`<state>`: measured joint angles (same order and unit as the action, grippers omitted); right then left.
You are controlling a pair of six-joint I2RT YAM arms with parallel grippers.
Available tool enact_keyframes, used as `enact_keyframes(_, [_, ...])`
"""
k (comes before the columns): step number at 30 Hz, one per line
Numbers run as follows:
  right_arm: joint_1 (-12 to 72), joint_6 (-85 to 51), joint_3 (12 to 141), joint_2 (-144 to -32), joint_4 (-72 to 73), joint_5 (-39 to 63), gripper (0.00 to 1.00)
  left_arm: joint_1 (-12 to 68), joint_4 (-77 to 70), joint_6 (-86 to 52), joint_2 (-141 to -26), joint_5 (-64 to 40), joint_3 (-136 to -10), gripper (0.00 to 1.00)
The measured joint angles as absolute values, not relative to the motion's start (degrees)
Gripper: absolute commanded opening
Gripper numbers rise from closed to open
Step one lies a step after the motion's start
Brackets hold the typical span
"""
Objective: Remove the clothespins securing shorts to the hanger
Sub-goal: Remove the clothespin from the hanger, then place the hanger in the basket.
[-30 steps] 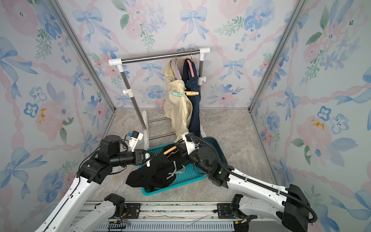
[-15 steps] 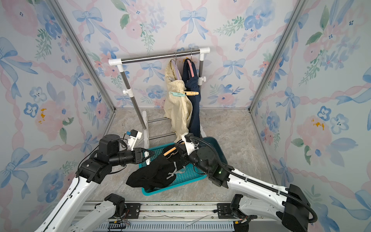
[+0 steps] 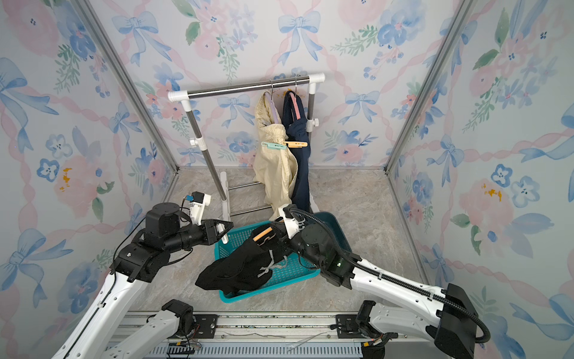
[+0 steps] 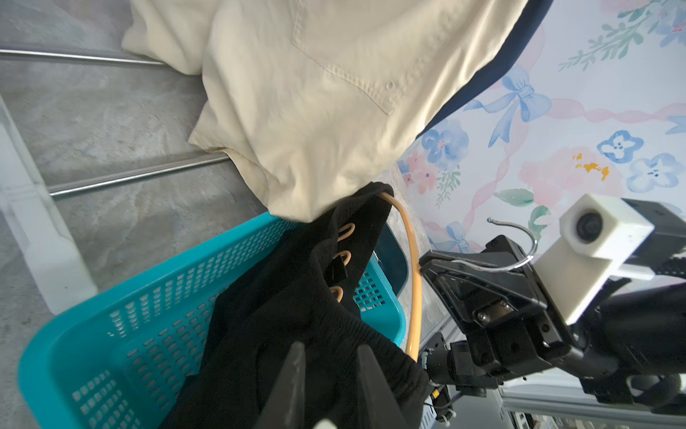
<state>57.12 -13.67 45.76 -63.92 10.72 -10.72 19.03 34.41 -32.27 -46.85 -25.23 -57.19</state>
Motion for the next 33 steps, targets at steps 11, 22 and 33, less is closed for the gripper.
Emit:
enact_keyframes(11, [62.9, -15.9, 57.8, -74.8, -3.5, -20.4, 0.25, 19.0, 34.3, -25.6, -45.4, -13.2, -57.9, 0.0])
enact_keyframes(22, [63.2, -18.7, 65.5, -82.7, -5.4, -21.7, 0.45, 19.0, 30.5, -22.5, -44.8, -10.3, -57.6, 0.0])
enact_keyframes(33, [61.0, -19.5, 72.5, -89.8, -7.6, -18.2, 0.54, 19.0, 29.5, -22.1, -45.0, -10.5, -56.1, 0.0])
